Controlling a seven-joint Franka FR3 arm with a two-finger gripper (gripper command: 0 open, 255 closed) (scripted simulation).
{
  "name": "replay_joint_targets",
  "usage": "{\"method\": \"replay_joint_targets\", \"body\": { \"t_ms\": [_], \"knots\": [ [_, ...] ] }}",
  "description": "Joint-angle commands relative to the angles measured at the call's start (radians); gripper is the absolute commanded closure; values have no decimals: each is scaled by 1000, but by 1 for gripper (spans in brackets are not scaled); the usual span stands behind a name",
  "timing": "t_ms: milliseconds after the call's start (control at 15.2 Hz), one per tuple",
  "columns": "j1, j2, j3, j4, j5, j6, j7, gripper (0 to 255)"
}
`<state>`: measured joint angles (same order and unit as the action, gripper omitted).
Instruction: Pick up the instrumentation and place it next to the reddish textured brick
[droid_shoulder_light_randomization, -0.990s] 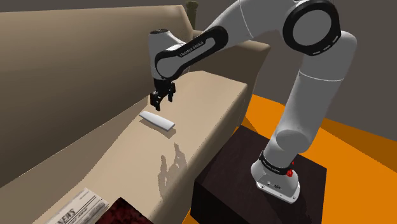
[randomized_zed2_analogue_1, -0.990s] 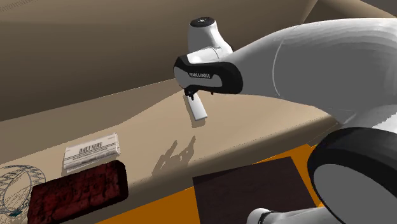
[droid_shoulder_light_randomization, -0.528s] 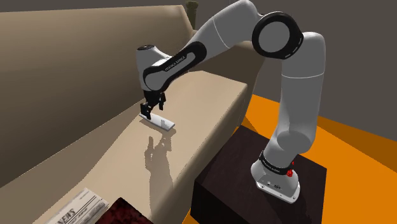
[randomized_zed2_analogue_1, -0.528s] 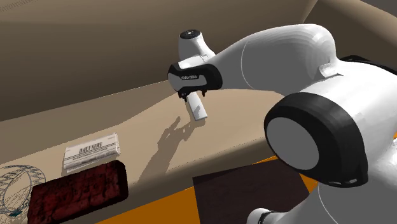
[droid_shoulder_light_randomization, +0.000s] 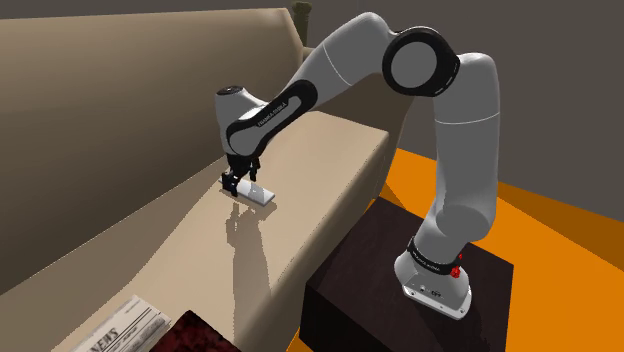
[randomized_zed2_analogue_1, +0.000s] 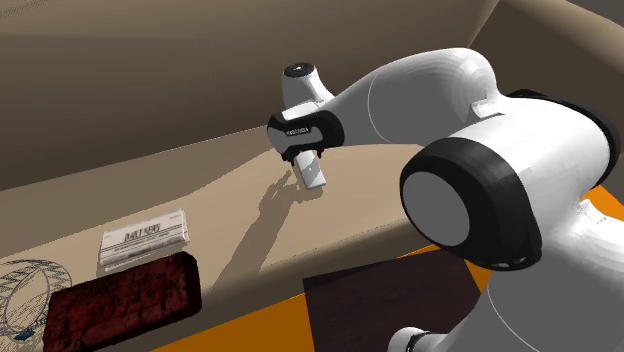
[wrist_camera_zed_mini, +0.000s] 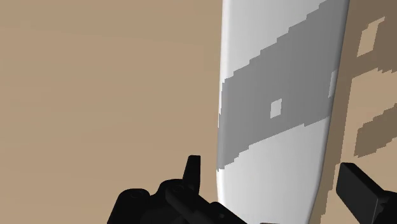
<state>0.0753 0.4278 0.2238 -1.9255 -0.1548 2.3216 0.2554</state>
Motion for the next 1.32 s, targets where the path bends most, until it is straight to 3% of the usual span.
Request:
{"method": "replay_joint_targets", "body": {
  "t_ms": [0,330,396,990,1254],
  "knots": [
    [0,2,0,-2,-1,4,1,0],
    [0,2,0,-2,-1,4,1,0],
    [0,2,0,-2,-1,4,1,255],
    [0,2,0,-2,-1,4,1,255],
    [-4,-32,6,7,11,-38,-8,255]
  ]
}}
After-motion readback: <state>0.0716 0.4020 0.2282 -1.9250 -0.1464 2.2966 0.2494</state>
